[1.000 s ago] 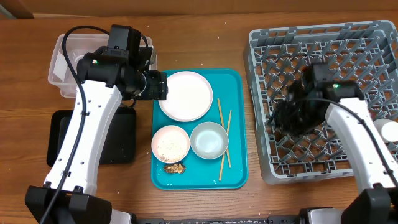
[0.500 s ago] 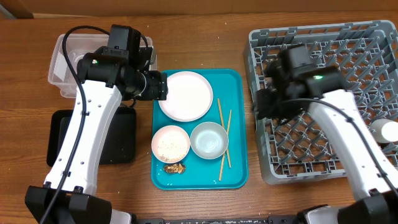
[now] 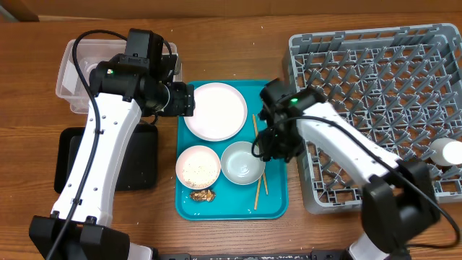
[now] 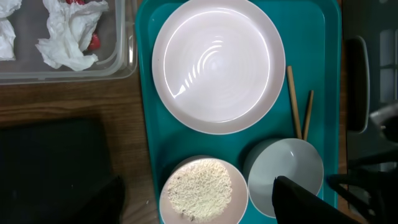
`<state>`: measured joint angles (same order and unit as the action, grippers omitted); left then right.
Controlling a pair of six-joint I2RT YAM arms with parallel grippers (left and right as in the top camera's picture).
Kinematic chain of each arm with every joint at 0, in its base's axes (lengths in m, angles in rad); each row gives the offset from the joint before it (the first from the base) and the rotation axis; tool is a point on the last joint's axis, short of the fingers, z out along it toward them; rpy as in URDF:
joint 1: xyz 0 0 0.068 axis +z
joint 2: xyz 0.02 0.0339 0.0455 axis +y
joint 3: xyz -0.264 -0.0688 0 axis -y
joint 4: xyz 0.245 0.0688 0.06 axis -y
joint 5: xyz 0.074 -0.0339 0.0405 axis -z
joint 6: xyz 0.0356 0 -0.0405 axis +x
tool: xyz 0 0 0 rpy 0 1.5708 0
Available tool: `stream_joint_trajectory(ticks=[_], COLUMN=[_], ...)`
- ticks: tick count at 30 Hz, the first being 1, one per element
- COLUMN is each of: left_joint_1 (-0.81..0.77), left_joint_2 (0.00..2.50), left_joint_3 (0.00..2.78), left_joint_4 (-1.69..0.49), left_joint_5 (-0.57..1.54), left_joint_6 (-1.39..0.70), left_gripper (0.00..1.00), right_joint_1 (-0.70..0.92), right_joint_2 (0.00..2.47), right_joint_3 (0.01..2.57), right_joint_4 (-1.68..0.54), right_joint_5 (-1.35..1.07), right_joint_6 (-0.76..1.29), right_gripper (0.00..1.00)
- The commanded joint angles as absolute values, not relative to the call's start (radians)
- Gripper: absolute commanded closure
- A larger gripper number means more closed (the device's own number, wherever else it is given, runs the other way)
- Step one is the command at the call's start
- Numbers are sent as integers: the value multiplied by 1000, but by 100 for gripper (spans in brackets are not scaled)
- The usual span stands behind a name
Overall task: Sort waste into correct bins and load items into the dishwasher
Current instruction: 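Grasp the white bowl rim with the right gripper and lift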
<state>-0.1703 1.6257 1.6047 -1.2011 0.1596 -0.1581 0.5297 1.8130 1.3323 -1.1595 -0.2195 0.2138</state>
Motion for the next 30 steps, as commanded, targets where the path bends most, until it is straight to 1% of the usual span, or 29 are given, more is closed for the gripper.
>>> stream_joint_trajectory(ticks=[1, 7, 11, 14, 18, 20, 21, 26, 30], left_joint_1=[-171, -171, -171, -171, -171, -171, -171, -171, -171], left_joint_2=[1633, 1633, 1633, 1633, 1633, 1633, 1633, 1633, 1633], left_joint_3=[1618, 1618, 1618, 1618, 1618, 1618, 1618, 1618, 1618], left_joint_4=[-1200, -1200, -1200, -1200, -1200, -1201, -1201, -1201, -1201], left_joint_5=[153, 153, 153, 153, 153, 153, 153, 153, 153], left_joint_6=[-165, -165, -165, -165, -165, -165, -165, -165, -165], left_gripper=[22, 22, 23, 22, 22, 22, 23, 23, 22], right_joint_1=[554, 564, 564, 564, 561, 559, 553, 518, 453], right_joint_2=[1847, 1884, 1887, 1887, 1886, 1884, 1877, 1817, 1750], right_joint_3=[1327, 1318, 1267, 1251, 1261, 1280, 1316, 1458, 1585], right_joint_4=[-1130, -1096, -1055, -1048, -1046, -1058, -1084, -1168, -1224], right_joint_5=[-210, -209, -210, -209, -210, -207, -200, -110, -10], right_joint_6=[221, 237, 241, 240, 263, 266, 266, 266, 266], right_gripper=[56, 62, 64, 75, 81, 90, 96, 96, 96])
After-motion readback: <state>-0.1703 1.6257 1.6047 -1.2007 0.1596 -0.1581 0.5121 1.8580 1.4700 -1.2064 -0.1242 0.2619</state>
